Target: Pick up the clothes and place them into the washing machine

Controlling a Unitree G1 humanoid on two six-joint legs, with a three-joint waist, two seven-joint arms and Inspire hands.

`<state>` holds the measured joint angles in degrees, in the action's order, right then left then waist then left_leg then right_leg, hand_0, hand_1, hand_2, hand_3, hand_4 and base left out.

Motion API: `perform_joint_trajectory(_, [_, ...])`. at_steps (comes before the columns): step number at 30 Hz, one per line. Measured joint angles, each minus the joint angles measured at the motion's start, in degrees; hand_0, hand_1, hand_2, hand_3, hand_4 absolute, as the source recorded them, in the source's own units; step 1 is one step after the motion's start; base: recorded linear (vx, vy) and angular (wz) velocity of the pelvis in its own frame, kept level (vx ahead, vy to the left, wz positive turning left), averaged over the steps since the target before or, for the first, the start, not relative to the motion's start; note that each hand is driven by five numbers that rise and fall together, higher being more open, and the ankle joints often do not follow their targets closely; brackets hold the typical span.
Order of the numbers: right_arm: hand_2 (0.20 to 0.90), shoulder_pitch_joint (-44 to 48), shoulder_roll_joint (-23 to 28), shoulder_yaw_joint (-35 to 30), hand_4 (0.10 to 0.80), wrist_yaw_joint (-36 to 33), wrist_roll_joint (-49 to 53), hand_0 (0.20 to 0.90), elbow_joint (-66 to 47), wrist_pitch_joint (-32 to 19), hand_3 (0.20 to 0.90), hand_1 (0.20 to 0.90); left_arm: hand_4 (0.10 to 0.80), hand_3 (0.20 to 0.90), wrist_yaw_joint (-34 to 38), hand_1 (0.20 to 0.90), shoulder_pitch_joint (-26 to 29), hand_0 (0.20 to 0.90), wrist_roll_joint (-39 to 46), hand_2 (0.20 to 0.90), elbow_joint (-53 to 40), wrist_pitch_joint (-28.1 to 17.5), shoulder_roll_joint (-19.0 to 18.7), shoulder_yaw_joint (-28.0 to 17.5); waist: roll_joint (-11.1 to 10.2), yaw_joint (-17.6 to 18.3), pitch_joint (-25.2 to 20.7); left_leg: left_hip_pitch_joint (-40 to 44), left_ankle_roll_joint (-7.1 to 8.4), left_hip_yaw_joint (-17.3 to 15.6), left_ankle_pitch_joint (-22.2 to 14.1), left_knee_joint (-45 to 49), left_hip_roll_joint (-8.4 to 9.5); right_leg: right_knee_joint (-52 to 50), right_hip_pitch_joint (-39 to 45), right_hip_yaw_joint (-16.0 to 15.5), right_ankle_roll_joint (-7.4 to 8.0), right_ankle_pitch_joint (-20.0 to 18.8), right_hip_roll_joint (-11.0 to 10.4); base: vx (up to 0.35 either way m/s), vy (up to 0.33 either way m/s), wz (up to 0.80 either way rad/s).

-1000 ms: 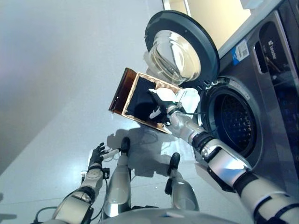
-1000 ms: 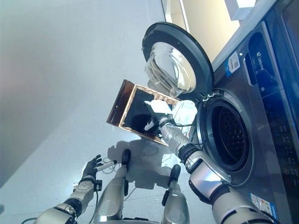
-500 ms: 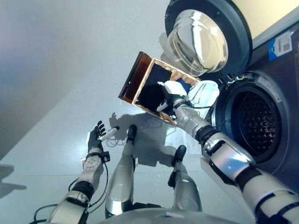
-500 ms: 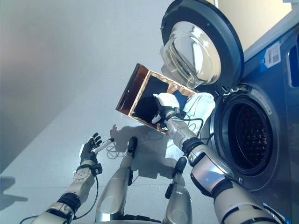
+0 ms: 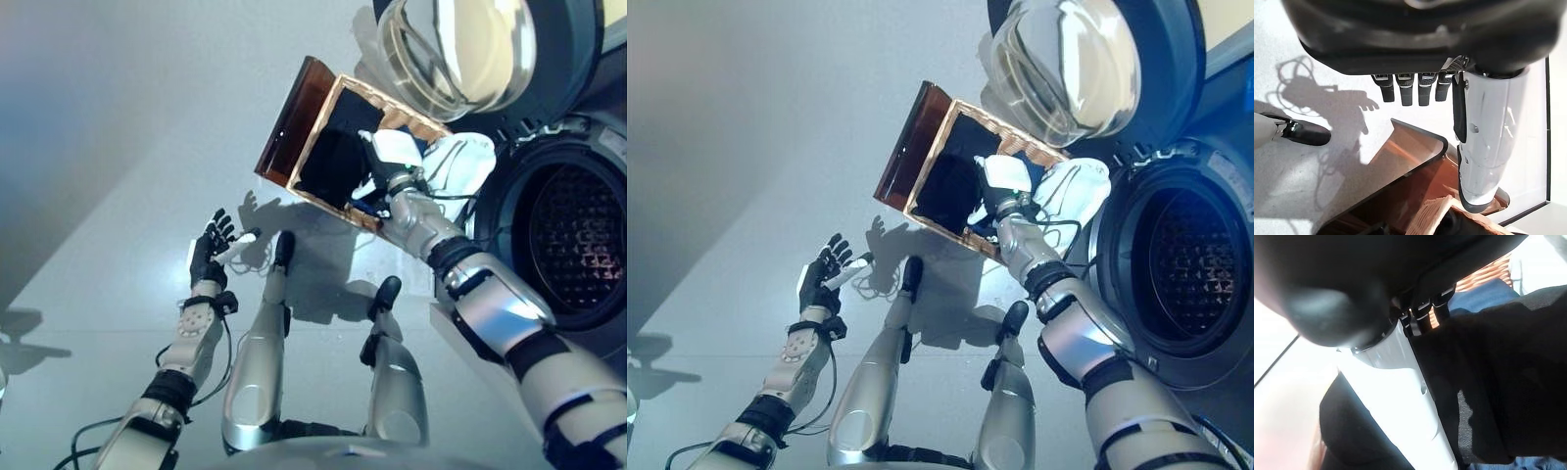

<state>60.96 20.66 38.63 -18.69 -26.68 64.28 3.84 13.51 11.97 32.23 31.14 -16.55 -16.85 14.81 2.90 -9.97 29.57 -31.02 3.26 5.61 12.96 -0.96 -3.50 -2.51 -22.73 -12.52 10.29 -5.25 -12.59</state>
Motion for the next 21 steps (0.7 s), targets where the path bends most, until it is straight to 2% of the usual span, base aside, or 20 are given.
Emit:
perform_joint_trajectory(10, [0.9, 3.9, 0.4, -0.4, 0.8, -1.4, 0.0, 0.9, 1.5, -0.1, 0.9, 0.9, 0.8, 0.9, 0.2, 0.9, -0.4, 0.9, 0.2, 0.9, -1.5, 0.6, -0.8, 0.0, 0.0, 1.4, 0.0, -6.0, -0.69, 1.3, 0.8, 1.5, 1.14, -4.4, -6.7, 0.6, 0.42, 0.8, -1.1, -0.006, 0.015, 0.07])
perform_joint_trajectory(21, [0.9, 6.6, 0.6, 0.2, 0.8, -2.7, 0.1, 0.9, 2.7, -0.1, 0.9, 0.9, 0.8, 0.9, 0.6, 0.9, 0.0, 0.9, 0.2, 0.9, -3.9, 1.2, -1.7, 2.0, -0.1, 2.0, 0.0, -9.7, -0.76, 2.1, 1.0, 2.8, 1.28, -6.5, -10.5, 0.9, 0.56, 1.1, -1.6, 0.001, 0.003, 0.01])
